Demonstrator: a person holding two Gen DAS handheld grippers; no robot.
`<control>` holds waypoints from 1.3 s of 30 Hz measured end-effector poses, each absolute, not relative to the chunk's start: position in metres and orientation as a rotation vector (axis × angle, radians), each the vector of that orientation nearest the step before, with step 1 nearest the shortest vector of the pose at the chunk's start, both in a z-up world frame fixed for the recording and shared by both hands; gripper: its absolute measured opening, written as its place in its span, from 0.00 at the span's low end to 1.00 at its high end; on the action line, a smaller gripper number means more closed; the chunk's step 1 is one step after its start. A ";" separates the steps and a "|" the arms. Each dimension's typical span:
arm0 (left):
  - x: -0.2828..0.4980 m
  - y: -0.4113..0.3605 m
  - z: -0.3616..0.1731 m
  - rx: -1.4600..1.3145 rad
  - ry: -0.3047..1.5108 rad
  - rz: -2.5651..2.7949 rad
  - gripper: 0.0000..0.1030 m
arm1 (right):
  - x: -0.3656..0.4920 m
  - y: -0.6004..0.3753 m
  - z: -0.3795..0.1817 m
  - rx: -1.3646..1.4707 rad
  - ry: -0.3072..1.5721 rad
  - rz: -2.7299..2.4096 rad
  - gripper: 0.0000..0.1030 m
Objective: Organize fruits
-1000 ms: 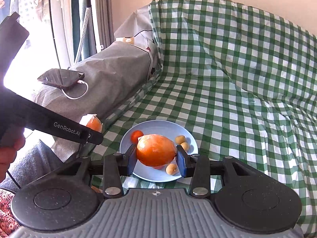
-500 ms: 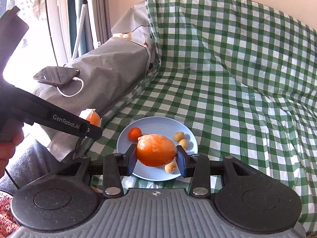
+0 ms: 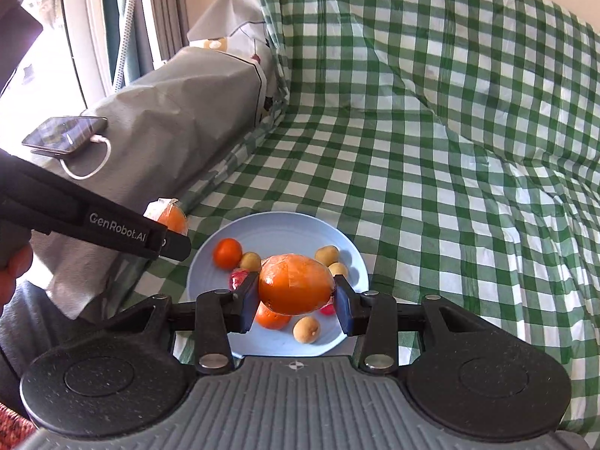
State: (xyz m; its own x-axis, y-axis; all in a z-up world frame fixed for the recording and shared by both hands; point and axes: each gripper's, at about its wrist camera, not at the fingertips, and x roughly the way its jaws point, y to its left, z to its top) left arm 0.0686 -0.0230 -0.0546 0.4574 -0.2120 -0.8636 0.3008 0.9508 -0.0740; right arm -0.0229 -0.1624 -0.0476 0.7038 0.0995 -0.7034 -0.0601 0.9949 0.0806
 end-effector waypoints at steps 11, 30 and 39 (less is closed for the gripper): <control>0.104 -0.032 -0.086 0.112 1.105 -0.299 0.38 | 0.018 -0.161 -0.080 0.026 0.852 0.111 0.42; 0.087 -0.030 -0.073 0.154 1.041 -0.322 1.00 | 0.024 -0.161 -0.084 -0.072 0.878 0.095 0.89; 0.030 -0.001 -0.051 0.148 1.024 -0.237 1.00 | -0.037 -0.162 -0.057 -0.021 0.864 0.022 0.97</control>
State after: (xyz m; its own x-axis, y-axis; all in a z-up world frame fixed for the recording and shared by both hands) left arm 0.0304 -0.0008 -0.0509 0.4977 -0.1260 -0.8581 0.2636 0.9646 0.0113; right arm -0.0371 -0.1620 -0.0571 0.6494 0.0105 -0.7604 -0.0279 0.9996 -0.0100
